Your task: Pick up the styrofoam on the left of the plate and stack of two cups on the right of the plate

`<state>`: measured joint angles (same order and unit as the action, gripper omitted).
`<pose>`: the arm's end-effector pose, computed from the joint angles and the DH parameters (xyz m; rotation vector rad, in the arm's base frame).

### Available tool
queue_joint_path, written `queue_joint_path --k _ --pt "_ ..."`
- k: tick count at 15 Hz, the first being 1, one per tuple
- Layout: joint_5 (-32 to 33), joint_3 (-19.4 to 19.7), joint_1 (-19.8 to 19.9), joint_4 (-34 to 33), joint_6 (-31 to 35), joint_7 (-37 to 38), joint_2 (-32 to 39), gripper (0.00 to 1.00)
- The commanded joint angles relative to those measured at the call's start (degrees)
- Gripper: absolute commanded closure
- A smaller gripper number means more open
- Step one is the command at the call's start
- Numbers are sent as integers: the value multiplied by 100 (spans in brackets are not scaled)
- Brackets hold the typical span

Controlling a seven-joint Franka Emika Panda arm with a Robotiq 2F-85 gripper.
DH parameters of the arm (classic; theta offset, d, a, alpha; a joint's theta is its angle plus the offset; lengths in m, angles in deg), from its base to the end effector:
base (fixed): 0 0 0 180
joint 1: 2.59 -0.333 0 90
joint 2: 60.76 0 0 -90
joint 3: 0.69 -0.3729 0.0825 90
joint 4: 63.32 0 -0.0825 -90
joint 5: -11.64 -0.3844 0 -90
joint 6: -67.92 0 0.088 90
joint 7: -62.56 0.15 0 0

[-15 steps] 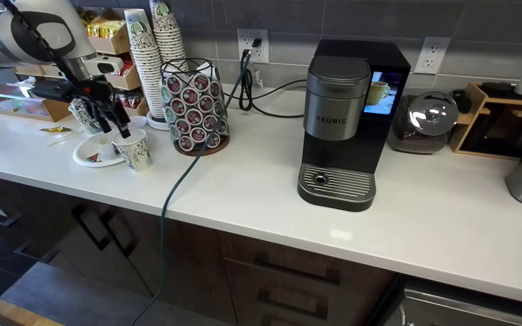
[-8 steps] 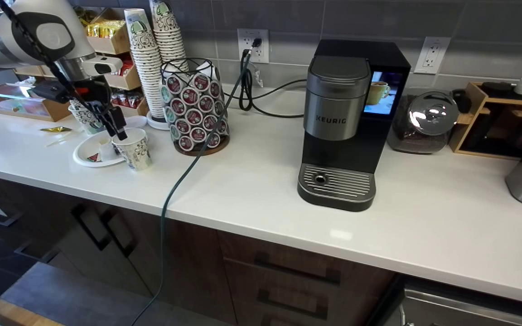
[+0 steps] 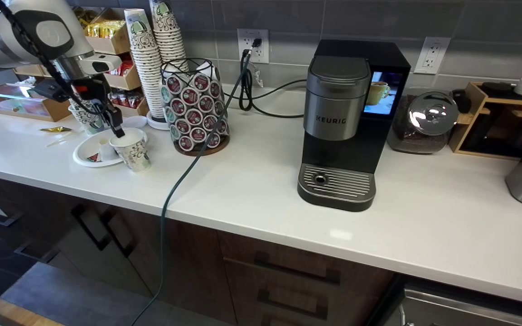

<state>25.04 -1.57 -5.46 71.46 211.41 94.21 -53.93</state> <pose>0.5221 0.0299 0.2967 2.9819 -0.4523 0.1116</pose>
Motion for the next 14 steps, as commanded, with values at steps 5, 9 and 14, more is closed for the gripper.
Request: queue_joint_path --k 5,9,14 --pt "1053 -238 -135 758 -787 -182 -1975 99" --pt "130 -660 -492 1131 -1204 -1577 -3106 99" --pt "-767 -808 -1147 1252 -993 -2764 -4072 99"
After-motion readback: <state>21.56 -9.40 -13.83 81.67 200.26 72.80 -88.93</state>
